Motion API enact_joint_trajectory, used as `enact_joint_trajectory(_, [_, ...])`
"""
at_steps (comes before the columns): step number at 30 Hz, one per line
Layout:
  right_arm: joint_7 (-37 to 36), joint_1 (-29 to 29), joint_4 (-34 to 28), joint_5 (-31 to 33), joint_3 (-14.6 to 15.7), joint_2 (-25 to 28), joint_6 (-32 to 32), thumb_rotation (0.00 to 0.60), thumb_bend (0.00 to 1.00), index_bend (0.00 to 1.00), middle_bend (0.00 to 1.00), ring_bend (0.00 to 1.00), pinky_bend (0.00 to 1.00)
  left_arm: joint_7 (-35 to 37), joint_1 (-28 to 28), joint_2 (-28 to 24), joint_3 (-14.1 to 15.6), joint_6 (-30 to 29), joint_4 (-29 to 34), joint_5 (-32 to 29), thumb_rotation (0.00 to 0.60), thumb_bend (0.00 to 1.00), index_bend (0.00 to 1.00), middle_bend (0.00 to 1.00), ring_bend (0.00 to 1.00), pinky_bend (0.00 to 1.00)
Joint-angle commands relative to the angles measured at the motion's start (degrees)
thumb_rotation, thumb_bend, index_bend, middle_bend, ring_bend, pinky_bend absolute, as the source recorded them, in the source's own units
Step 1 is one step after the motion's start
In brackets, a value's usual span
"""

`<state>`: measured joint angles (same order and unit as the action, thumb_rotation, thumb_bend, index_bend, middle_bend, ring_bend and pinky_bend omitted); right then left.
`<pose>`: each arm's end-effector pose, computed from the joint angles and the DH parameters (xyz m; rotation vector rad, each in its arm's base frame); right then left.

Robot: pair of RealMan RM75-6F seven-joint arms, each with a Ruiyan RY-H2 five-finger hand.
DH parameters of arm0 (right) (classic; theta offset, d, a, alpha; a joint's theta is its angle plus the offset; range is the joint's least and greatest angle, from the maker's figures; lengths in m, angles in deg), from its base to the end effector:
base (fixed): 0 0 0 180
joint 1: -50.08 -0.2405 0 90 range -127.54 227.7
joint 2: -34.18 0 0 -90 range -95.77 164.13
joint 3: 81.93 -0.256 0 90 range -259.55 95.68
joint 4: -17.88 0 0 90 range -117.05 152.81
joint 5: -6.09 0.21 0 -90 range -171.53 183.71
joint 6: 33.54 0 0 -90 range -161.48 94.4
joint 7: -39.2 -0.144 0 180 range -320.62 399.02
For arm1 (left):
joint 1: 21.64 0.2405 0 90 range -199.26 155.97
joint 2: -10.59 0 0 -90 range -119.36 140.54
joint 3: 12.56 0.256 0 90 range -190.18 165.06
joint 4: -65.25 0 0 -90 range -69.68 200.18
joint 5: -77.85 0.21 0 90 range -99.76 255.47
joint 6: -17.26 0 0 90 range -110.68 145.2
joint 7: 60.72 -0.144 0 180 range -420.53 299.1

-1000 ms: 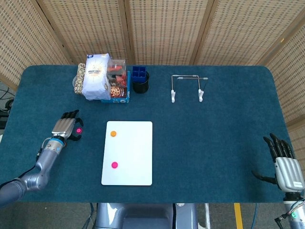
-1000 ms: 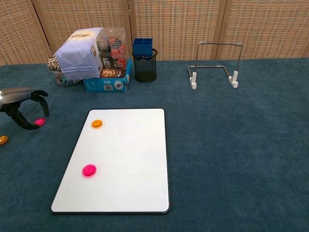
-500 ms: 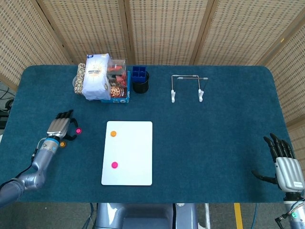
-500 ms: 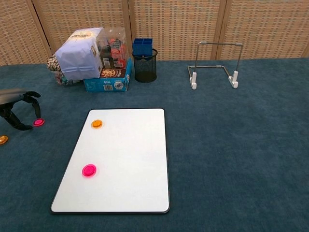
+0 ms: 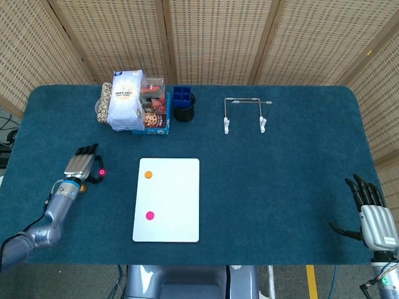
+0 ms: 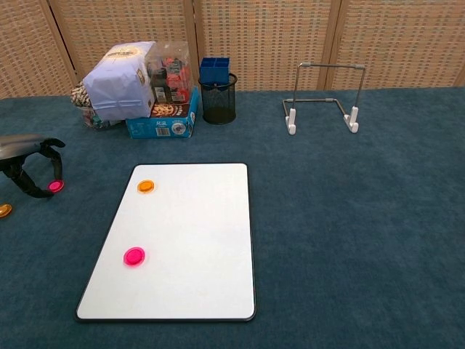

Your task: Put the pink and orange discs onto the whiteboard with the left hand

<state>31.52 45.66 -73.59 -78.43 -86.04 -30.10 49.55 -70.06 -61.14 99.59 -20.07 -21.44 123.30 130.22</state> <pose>-0.3186 -0.1833 0.1597 1.3169 -1.0204 0.9765 -0.3030 0.3828 0.0158 -1.6075 -1.1803 -0.5087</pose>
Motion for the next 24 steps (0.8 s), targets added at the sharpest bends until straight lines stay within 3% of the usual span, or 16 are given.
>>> enact_joint_trajectory(1, [0.0,0.0,0.0,0.0,0.0,0.0,0.0,0.6,0.14,0.0,0.0,0.0,0.0,-0.3,0.0,-0.1,-0.1,0.0,0.1,-0.2,0.6,0.33,0.62,0.0,0.0,0.0])
enact_joint_trajectory(6, [-0.1,0.0,-0.1,0.1,0.0,0.1,-0.1,0.6,0.14,0.0,0.0,0.0,0.0,-0.1,0.1,-1.7,-0.8,-1.0,3.2,0.4,0.6,0.33,0.62,0.0,0.0,0.0])
enact_joint_trajectory(9, [-0.3,0.0,-0.2,0.1,0.0,0.1,-0.1,0.6,0.14,0.0,0.0,0.0,0.0,0.8,0.2,-4.5,-1.8,-2.8,8.9,1.9,0.6,0.33,0.62,0.0,0.0,0.0])
enact_joint_trajectory(16, [-0.5,0.0,-0.2,0.0,0.0,0.1,-0.2,0.6,0.14,0.0,0.0,0.0,0.0,1.9,0.7,-13.3,-2.4,-7.5,31.0,11.0,0.6,0.32,0.62,0.0,0.0,0.0])
enact_joint_trajectory(21, [-0.5,0.0,-0.1,-0.1,0.0,0.2,-0.1,0.6,0.14,0.0,0.0,0.0,0.0,-0.3,-0.4,-13.7,-1.2,-8.5,39.7,16.1,0.6,0.31,0.62,0.0,0.0,0.0])
enact_joint_trajectory(24, [-0.5,0.0,0.0,-0.1,0.0,0.1,-0.1,0.6,0.14,0.0,0.0,0.0,0.0,-3.4,-2.0,-11.8,-0.8,-8.2,42.3,15.8,0.6,0.31,0.62,0.0,0.0,0.0])
